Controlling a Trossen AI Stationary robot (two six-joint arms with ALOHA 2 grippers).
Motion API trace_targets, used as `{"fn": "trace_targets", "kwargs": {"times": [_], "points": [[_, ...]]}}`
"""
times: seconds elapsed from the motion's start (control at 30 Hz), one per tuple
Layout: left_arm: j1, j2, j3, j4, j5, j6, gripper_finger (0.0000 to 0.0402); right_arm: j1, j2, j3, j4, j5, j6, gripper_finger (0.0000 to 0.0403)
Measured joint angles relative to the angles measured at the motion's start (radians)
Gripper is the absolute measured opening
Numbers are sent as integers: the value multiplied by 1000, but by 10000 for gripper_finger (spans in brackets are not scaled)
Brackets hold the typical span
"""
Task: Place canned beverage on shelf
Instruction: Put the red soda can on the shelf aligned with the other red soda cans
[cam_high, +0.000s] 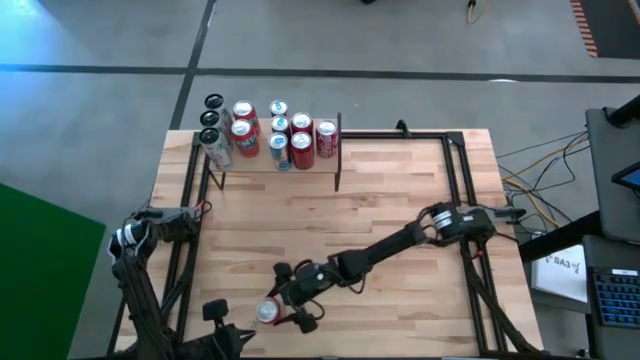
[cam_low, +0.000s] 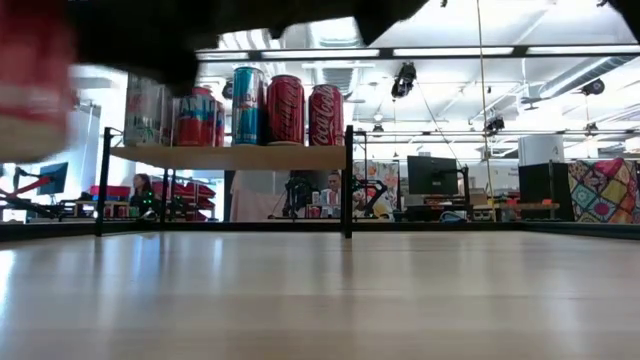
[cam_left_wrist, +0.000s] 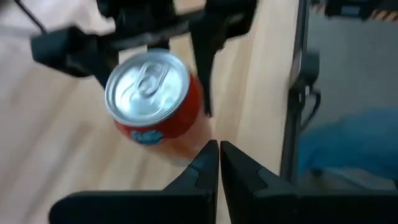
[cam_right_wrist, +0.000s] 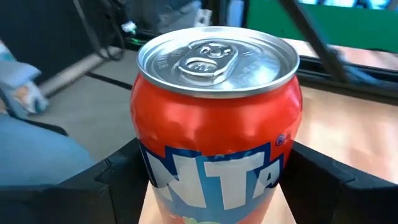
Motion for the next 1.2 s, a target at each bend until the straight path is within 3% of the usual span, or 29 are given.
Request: {"fn": "trace_targets", "kwargs": {"times": [0.17,0.3,0.53,0.77,0.93,1.07,1.2], "points": [[5,-18,67,-42,-156,123,0,-11,-186,-158,-52,94,-48,283],[27,-55,75,-40,-217,238,0,-26,-340,-296,-41,140,-42,284],[119,-130,60,-39,-215,492,0,-41,-517,-482,-37,227,-14,287],[239,-248,-13,11,-152,754,0,-60,-619,-610,29,229,3,289],[368,-386,-169,289,-9,1101,0,-92,-687,-667,68,230,4,289],[481,-533,-397,623,132,1342,0,-129,-722,-683,62,230,-10,290],[588,-674,-641,934,256,1489,0,-165,-731,-682,57,228,-31,290]]}}
